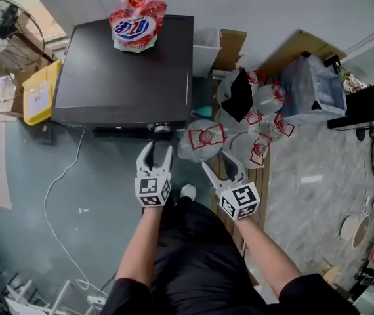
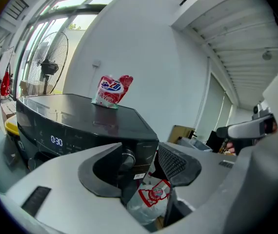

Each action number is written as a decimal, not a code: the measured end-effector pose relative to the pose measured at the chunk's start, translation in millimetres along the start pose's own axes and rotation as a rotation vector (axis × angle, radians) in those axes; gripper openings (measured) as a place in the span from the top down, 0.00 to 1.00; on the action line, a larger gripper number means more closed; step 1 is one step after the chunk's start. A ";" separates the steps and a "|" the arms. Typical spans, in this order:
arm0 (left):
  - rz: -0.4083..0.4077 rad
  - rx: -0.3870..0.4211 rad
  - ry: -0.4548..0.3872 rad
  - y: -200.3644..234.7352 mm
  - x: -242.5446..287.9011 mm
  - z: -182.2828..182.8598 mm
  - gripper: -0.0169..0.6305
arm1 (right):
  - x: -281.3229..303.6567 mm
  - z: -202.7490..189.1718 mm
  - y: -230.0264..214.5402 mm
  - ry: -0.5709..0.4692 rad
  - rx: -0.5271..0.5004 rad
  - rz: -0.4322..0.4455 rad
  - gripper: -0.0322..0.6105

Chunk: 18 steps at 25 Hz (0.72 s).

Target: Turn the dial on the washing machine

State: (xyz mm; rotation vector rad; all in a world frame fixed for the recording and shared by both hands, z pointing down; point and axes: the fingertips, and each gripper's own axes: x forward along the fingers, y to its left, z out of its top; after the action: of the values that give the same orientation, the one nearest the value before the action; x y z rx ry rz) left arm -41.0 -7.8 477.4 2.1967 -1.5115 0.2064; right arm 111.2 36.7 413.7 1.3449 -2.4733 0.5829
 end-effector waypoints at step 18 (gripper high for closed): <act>0.082 -0.072 -0.002 42.9 61.3 -52.8 0.60 | 28.3 -52.6 -6.1 0.059 0.007 0.041 0.61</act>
State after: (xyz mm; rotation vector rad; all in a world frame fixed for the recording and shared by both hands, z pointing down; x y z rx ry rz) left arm -49.5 -48.0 559.2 2.0815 -1.5867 0.1733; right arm 103.4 37.4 473.1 1.2637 -2.4586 0.6324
